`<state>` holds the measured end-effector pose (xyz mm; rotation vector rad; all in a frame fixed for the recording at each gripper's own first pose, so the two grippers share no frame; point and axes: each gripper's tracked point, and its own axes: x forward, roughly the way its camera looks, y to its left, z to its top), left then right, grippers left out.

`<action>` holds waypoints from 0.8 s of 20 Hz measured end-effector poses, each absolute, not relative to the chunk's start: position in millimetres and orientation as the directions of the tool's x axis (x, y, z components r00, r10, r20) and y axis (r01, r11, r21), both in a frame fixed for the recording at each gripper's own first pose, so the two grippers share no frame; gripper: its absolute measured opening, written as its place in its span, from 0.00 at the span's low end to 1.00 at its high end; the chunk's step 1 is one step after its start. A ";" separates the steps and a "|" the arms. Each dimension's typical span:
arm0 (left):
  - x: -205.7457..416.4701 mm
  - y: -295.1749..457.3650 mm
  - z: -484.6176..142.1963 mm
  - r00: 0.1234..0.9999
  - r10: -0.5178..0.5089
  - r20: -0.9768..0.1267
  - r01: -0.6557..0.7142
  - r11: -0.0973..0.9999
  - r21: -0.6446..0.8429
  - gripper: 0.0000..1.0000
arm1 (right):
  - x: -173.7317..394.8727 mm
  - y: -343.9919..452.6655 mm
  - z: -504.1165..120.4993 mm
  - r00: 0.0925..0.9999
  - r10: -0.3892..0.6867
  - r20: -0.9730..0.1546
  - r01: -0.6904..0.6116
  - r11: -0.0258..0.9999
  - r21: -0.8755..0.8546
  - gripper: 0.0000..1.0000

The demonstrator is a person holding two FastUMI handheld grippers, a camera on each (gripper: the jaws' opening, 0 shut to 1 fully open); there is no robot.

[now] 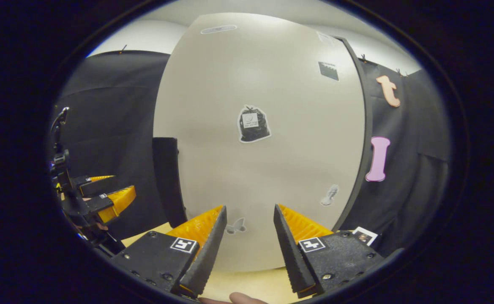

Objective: Open the cabinet door with the right hand, grasp the bottle in the cabinet with the left hand and place it on the coaster, then close the cabinet door with the right hand.

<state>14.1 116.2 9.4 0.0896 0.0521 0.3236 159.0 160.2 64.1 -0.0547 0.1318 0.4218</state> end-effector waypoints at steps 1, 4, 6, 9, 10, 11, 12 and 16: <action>6.5 123.9 6.4 0.936 0.349 -0.041 -0.344 0.933 0.108 0.96 | 166.3 165.5 61.3 0.894 0.425 -0.142 -0.432 0.902 -0.020 0.74; -19.0 139.7 -2.4 0.897 0.439 -0.060 -0.427 0.893 0.144 0.96 | 184.1 186.2 58.0 0.868 0.473 -0.152 -0.480 0.877 -0.013 0.74; -33.7 146.6 -5.9 0.871 0.487 -0.068 -0.472 0.866 0.164 0.96 | 185.1 191.5 60.5 0.864 0.485 -0.131 -0.491 0.871 -0.012 0.74; -51.4 154.0 -7.6 0.835 0.545 -0.077 -0.527 0.832 0.174 0.96 | 188.8 196.9 53.9 0.861 0.494 -0.121 -0.501 0.865 -0.036 0.75; -55.7 155.4 -6.6 0.824 0.561 -0.076 -0.543 0.821 0.175 0.96 | 192.6 198.1 52.0 0.862 0.494 -0.116 -0.501 0.864 -0.042 0.75; -59.3 155.9 -5.2 0.814 0.576 -0.074 -0.558 0.812 0.173 0.96 | 197.8 199.7 50.9 0.860 0.497 -0.114 -0.504 0.863 -0.043 0.74; -64.0 156.3 -2.6 0.806 0.587 -0.069 -0.571 0.803 0.171 0.96 | 206.5 201.4 49.8 0.859 0.501 -0.109 -0.507 0.861 -0.044 0.74; -78.7 152.9 -3.6 0.783 0.619 -0.064 -0.602 0.779 0.177 0.96 | 214.2 209.4 51.1 0.856 0.506 -0.103 -0.513 0.856 -0.064 0.75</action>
